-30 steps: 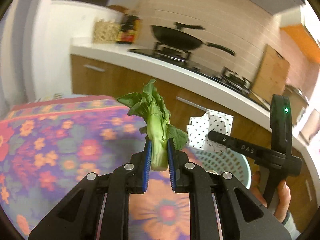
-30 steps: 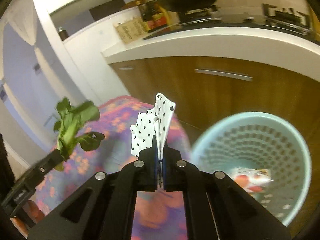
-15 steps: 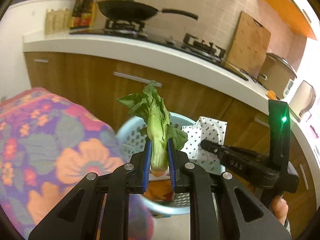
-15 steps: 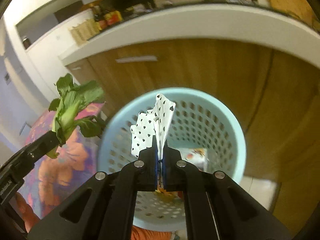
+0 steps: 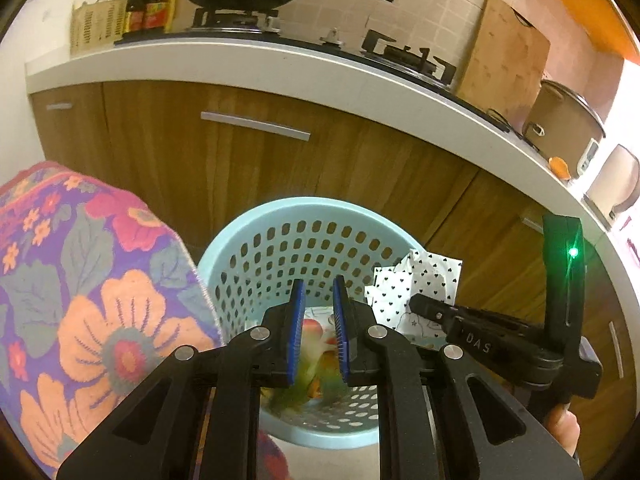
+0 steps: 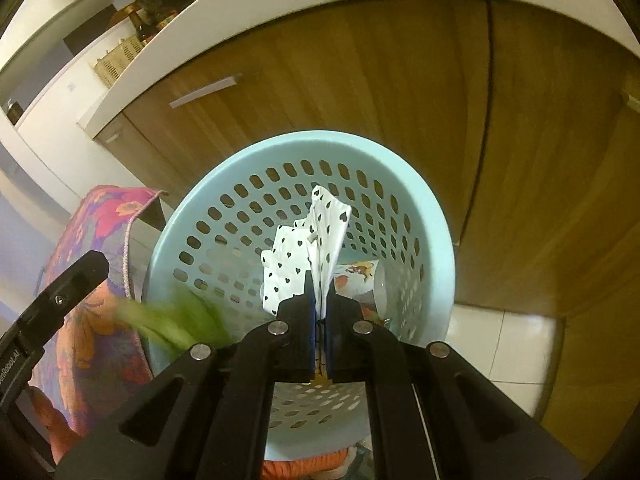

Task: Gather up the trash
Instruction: 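Open the left tool to drop the bok choy while the right tool drops the paper into the basket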

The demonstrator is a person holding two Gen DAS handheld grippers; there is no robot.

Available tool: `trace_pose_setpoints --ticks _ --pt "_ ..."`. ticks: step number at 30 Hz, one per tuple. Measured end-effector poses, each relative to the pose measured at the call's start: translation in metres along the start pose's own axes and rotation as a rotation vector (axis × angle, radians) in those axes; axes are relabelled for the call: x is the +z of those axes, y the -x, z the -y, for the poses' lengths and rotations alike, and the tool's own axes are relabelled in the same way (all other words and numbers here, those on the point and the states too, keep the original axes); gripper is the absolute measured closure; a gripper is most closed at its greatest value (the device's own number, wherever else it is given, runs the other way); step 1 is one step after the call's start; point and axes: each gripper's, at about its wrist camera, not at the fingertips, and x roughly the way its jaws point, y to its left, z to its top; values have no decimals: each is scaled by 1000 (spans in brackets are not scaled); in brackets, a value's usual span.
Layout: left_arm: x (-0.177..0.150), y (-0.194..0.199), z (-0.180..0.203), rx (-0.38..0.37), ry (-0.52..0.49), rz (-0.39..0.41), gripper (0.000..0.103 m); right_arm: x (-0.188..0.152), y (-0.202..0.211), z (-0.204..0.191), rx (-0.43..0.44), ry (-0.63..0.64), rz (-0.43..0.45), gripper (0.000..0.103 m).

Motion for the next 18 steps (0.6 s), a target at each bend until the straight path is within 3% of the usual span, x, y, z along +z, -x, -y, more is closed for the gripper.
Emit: trace_pose_setpoints --ticks 2,6,10,12,18 --pt "0 -1 6 31 -35 -1 90 0 -2 7 61 -24 -32 101" --pt "2 -1 9 54 -56 -6 88 1 -1 12 45 -31 -24 97" --pt "4 7 6 76 -54 14 65 -1 4 11 62 -28 -31 97" --pt "6 12 3 73 -42 18 62 0 10 9 68 -22 -19 94" --pt "6 36 0 71 -30 61 39 0 32 -2 64 16 34 74"
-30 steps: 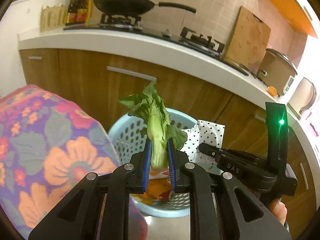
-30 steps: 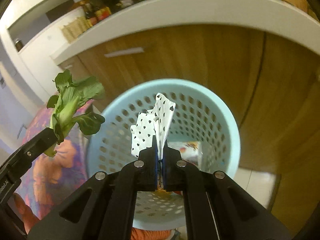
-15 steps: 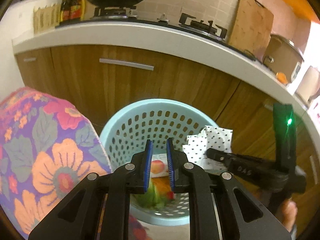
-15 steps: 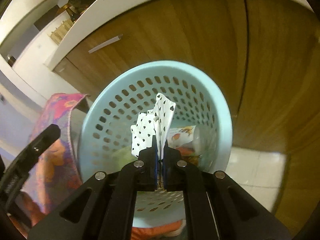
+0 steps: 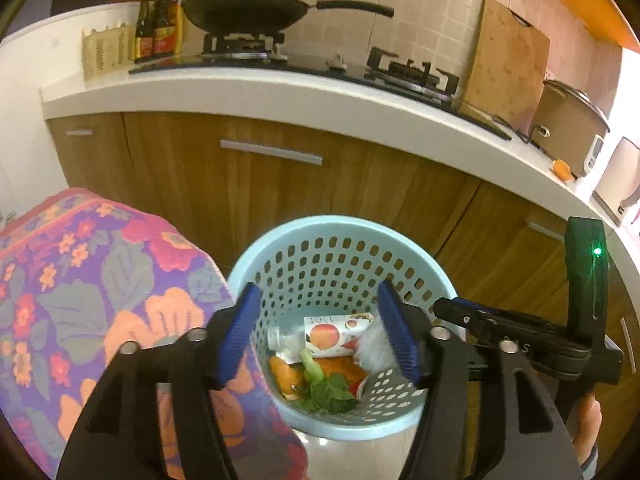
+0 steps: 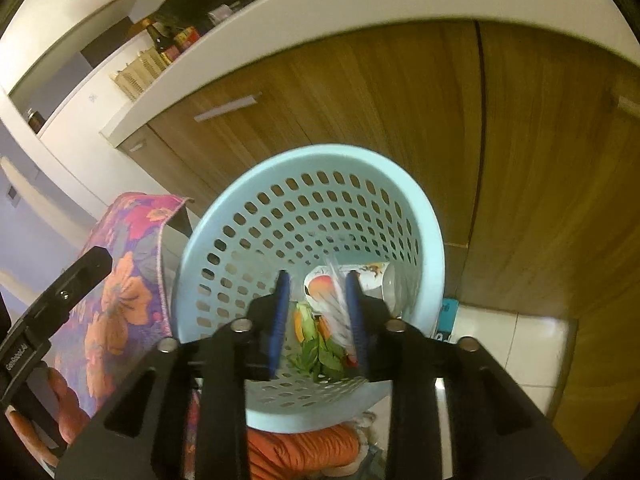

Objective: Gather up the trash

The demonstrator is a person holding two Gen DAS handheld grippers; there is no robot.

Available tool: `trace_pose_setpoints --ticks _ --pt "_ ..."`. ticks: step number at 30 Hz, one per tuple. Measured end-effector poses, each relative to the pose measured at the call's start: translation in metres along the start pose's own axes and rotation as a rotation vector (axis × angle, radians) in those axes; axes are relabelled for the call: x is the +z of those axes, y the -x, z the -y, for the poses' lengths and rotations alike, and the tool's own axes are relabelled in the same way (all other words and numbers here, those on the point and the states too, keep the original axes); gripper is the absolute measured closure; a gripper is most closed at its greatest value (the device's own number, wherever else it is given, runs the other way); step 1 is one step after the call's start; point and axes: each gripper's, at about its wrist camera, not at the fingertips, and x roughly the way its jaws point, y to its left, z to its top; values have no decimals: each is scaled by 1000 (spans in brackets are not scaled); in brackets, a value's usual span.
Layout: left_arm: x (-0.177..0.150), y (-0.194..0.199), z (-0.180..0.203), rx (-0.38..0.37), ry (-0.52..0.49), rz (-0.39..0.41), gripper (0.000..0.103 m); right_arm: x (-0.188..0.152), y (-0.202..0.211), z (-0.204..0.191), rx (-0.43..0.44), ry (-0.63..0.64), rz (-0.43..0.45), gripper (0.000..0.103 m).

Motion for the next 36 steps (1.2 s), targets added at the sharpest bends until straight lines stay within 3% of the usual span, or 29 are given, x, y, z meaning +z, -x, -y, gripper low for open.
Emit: trace_pose_setpoints --ticks 3,5,15,16,18,20,24,27,31,36 --pt "-2 14 -4 11 10 33 32 -1 13 -12 -23 43 30 69" --pt "-4 23 -6 20 11 50 29 -2 23 -21 -52 76 63 60" --pt "-23 62 -32 95 29 164 25 -11 52 -55 -173 196 188 56" --pt "-27 66 -34 122 22 190 25 -12 56 -58 -189 195 209 56" --pt "-36 76 -32 266 -28 299 24 -15 61 -64 -190 193 240 56" --pt "-42 79 -30 343 -63 345 20 -20 65 -74 -173 188 259 56" --pt "-46 84 -33 343 -57 364 20 -33 78 -104 -242 239 339 56" --pt "-48 93 -34 369 -52 403 20 -38 87 -121 -245 244 367 56" --pt "-51 107 -34 417 -35 455 15 -43 101 -140 -281 267 424 40" --pt "-52 120 -42 418 12 444 13 -50 111 -161 -307 290 462 40"
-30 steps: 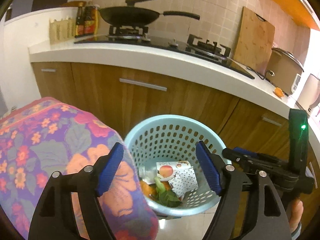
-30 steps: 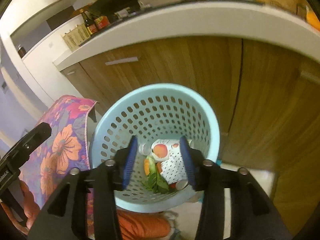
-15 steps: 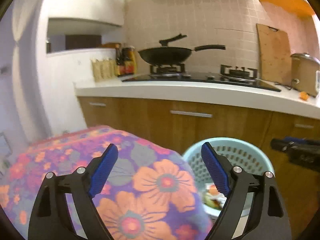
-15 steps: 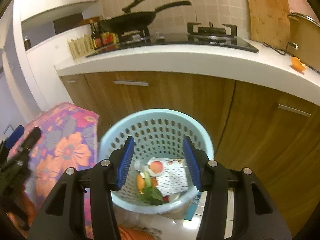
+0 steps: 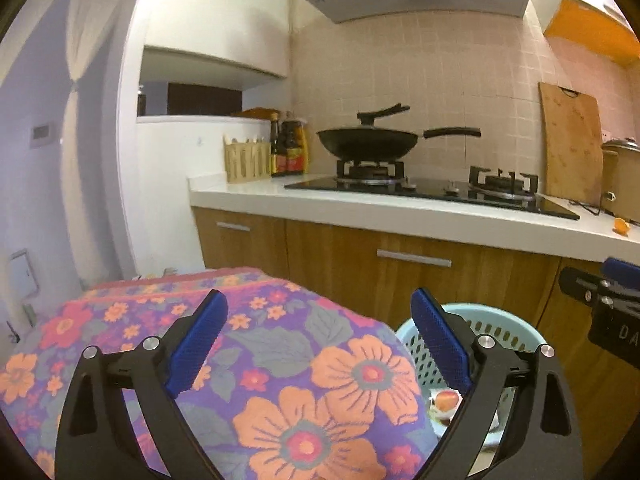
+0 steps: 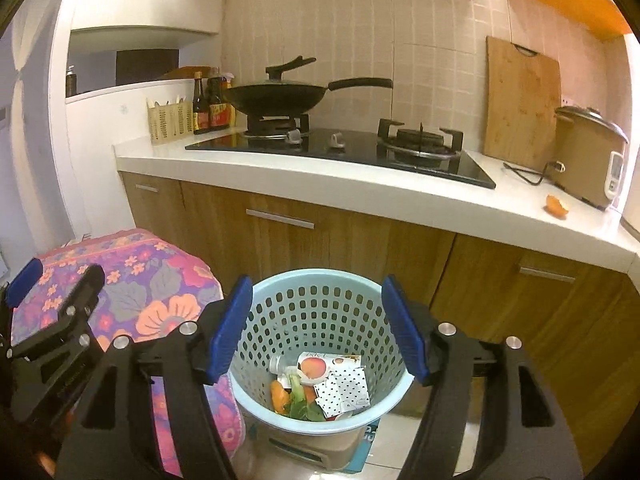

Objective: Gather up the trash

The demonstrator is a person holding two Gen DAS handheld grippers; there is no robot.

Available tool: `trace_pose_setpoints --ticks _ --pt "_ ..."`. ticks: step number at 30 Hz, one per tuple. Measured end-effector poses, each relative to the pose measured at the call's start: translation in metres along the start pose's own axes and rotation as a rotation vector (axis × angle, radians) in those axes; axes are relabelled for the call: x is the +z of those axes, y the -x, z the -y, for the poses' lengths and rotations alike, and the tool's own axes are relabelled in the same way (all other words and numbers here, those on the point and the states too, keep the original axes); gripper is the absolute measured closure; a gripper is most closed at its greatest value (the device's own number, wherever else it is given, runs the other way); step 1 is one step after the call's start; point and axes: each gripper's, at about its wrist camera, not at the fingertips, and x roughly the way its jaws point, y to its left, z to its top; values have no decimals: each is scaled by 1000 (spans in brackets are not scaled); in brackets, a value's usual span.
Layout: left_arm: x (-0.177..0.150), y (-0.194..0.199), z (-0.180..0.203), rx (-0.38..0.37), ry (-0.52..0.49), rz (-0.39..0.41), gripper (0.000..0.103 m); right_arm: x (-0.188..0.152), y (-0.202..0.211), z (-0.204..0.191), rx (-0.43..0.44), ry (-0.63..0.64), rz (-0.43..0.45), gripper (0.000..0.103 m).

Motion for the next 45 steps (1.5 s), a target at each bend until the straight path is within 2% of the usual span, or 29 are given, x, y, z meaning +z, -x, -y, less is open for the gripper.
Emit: trace_pose_setpoints --ticks 5,8,10,21,28,32,45 --pt "-5 3 -19 29 29 -20 13 -1 -1 -12 43 -18 -20 39" --pt "-10 6 -26 140 16 12 13 -6 -5 -23 52 -4 -31 38" --pt "-9 9 -27 167 13 26 13 -8 -8 -29 58 4 -42 38" --pt "-8 1 -50 98 121 -24 13 -10 -4 -39 58 19 -29 38" --pt "-10 -1 -48 97 123 -30 13 -8 1 -39 46 17 -12 38" --pt "-11 -1 -45 93 110 -34 13 -7 1 -36 37 14 -12 32" --pt "-11 0 -40 104 91 -29 13 -9 -2 -35 32 16 -8 32"
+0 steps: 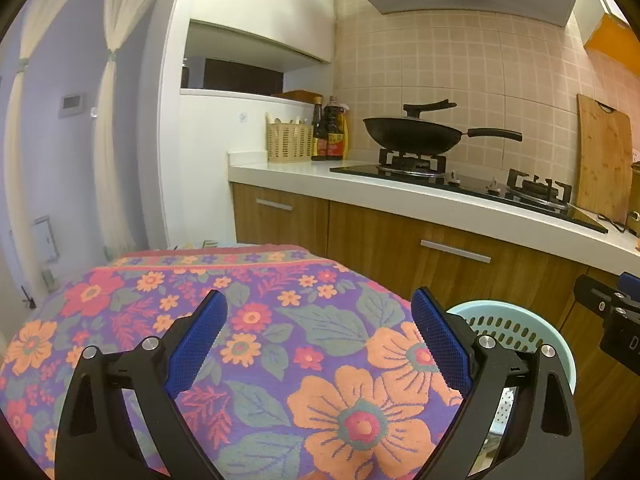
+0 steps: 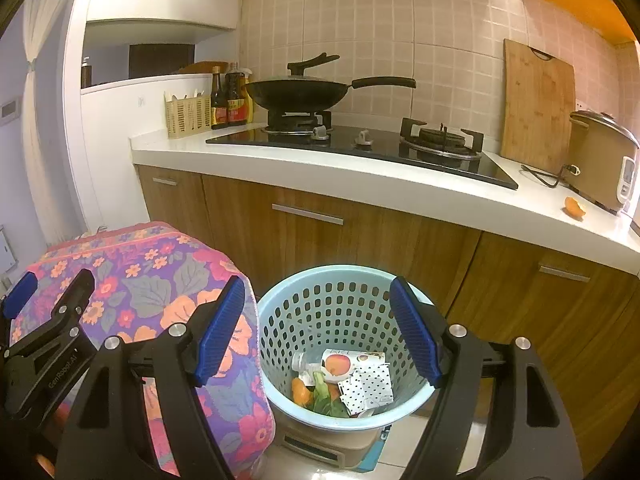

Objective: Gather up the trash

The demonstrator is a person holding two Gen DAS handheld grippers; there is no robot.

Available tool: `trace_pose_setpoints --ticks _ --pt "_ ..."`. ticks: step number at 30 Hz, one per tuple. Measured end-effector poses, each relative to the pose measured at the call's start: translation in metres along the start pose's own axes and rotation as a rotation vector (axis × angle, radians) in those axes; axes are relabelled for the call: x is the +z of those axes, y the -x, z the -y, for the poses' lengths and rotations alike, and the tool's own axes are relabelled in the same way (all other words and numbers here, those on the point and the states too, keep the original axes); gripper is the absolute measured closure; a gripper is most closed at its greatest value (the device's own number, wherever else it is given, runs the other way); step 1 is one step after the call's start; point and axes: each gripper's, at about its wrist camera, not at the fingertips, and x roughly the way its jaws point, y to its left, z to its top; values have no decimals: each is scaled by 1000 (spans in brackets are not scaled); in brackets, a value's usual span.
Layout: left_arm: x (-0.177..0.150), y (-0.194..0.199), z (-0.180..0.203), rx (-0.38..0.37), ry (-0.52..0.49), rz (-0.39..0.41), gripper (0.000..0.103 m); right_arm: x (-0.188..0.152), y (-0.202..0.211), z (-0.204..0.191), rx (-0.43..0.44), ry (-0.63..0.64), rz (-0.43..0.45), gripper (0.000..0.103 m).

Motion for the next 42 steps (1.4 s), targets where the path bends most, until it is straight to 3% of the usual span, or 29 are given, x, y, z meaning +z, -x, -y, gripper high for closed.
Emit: trace_pose_setpoints --ticks 42 --pt "0 1 1 5 -4 1 12 -2 -1 2 -4 -10 -11 32"
